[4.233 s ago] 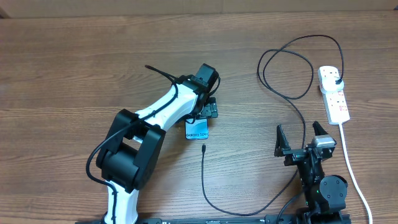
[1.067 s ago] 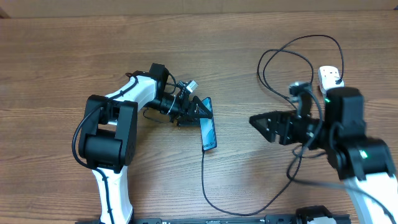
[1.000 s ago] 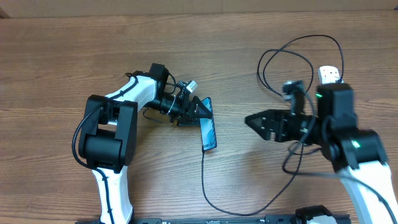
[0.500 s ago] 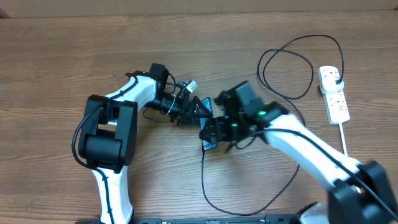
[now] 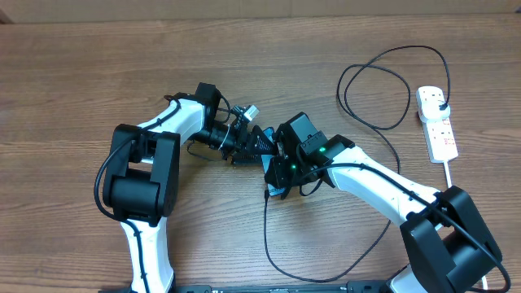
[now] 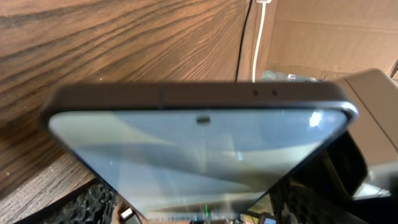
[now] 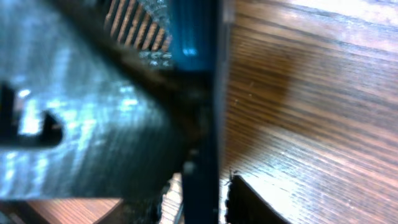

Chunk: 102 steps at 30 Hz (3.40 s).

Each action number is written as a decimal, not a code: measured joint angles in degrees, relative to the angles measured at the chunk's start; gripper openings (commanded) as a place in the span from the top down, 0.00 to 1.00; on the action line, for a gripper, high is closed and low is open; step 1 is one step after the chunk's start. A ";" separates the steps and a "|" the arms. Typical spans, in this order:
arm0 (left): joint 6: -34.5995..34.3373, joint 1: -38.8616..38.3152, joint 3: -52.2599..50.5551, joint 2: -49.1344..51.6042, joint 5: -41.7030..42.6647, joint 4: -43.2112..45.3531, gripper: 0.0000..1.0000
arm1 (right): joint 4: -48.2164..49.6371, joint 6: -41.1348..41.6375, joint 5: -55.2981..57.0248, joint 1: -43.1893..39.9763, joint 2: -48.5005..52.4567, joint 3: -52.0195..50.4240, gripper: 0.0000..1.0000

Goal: Plug charger to phone and switch on socket

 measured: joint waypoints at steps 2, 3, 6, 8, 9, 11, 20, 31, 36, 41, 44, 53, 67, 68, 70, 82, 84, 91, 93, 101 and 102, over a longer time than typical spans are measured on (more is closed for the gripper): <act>0.11 0.00 0.00 0.00 0.22 -0.02 0.06 | 0.04 0.59 0.26 0.00 0.00 -0.04 0.96; 0.07 0.00 0.00 0.00 0.52 0.00 0.05 | 0.02 0.76 0.24 -0.02 0.02 -0.04 0.96; 0.17 0.00 0.00 0.00 1.07 -0.07 0.05 | -0.11 0.96 -0.98 -0.20 0.04 -0.07 0.96; 0.35 0.04 0.00 0.00 1.79 -0.09 0.06 | -0.44 0.98 -3.21 -0.94 -0.02 -0.07 0.96; 0.87 0.24 -0.02 0.02 2.56 -0.13 0.06 | -0.61 0.96 -4.07 -1.42 -0.02 -0.02 0.96; 3.41 0.74 -0.13 0.15 6.38 -0.13 0.05 | -1.01 1.05 -7.87 -3.72 -0.76 0.13 0.96; 9.97 2.14 0.24 0.26 21.49 -1.62 0.15 | 4.48 1.18 -28.06 -16.52 -6.29 1.14 0.96; 6.80 2.21 11.34 -5.73 23.37 -4.35 0.16 | 14.32 1.20 -43.69 -18.67 -6.34 1.16 0.96; 0.17 2.29 18.36 -9.88 23.30 -0.61 0.16 | 21.22 2.23 -46.45 -18.80 -6.71 1.79 0.96; -4.76 2.29 21.92 -10.01 23.80 1.51 0.16 | 30.86 7.43 -47.43 -18.73 -6.84 1.86 0.96; -6.32 2.29 22.01 -10.08 23.98 1.92 0.18 | 38.38 11.41 -47.50 -18.69 -6.84 1.86 0.96; -6.75 2.25 22.01 -10.08 24.00 3.98 0.31 | 43.39 19.19 -45.18 -18.67 -6.84 1.86 0.96; -9.90 2.25 22.03 -10.08 23.02 7.56 0.65 | 42.64 20.11 -41.75 -18.25 -6.88 1.86 0.96; -10.23 2.25 22.03 -10.08 22.60 7.54 0.71 | 42.80 20.00 -41.90 -18.21 -6.95 1.86 0.96; -10.25 2.23 22.03 -10.08 22.18 7.56 0.83 | 42.75 19.96 -42.03 -18.18 -7.10 1.86 0.96; -10.43 1.01 22.14 -10.08 17.29 6.32 0.96 | 40.74 16.52 -44.39 -18.43 -7.72 2.08 0.22; -10.34 0.98 22.16 -10.08 11.43 3.39 0.96 | 39.19 15.41 -45.81 -19.17 -7.72 2.05 0.07; -12.17 0.02 20.70 -10.58 -13.68 -7.10 0.96 | 15.78 8.22 -40.83 -24.35 -7.50 2.23 0.00; -12.41 0.28 18.40 -10.58 -16.94 -7.76 0.96 | 7.76 5.60 -35.89 -25.40 -7.50 2.23 0.00; -13.42 0.63 4.90 -10.58 -21.31 -6.88 0.96 | -12.63 -0.35 -22.56 -25.27 -7.50 2.25 0.00; -13.53 0.63 3.45 -10.56 -20.65 -6.36 0.96 | -14.40 -0.61 -21.86 -25.14 -7.50 2.25 0.07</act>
